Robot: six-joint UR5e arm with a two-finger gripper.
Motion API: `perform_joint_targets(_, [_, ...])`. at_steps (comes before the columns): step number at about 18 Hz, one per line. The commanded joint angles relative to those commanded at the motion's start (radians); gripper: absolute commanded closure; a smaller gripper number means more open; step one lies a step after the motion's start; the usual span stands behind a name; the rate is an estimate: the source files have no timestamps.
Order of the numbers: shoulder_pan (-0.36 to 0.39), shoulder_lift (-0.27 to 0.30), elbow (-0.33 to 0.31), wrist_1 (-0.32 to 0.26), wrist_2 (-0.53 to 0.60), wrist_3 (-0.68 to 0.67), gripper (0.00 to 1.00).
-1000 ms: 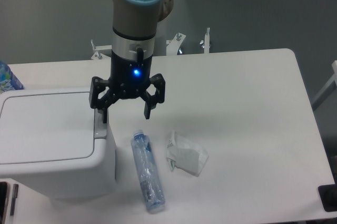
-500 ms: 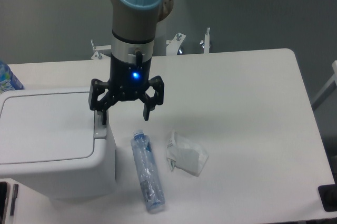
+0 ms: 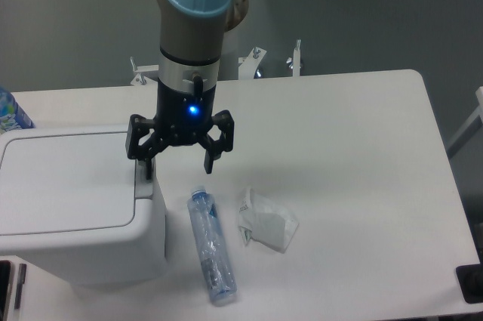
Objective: Open the trash can
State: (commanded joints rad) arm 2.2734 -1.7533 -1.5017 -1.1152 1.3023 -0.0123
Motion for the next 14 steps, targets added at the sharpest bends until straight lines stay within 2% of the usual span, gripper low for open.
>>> perform_joint_targets(11, [0.000, 0.000, 0.001, 0.002, 0.000, 0.002, 0.00])
perform_joint_targets(14, [0.000, -0.002, 0.049, 0.002, 0.000, 0.008, 0.00])
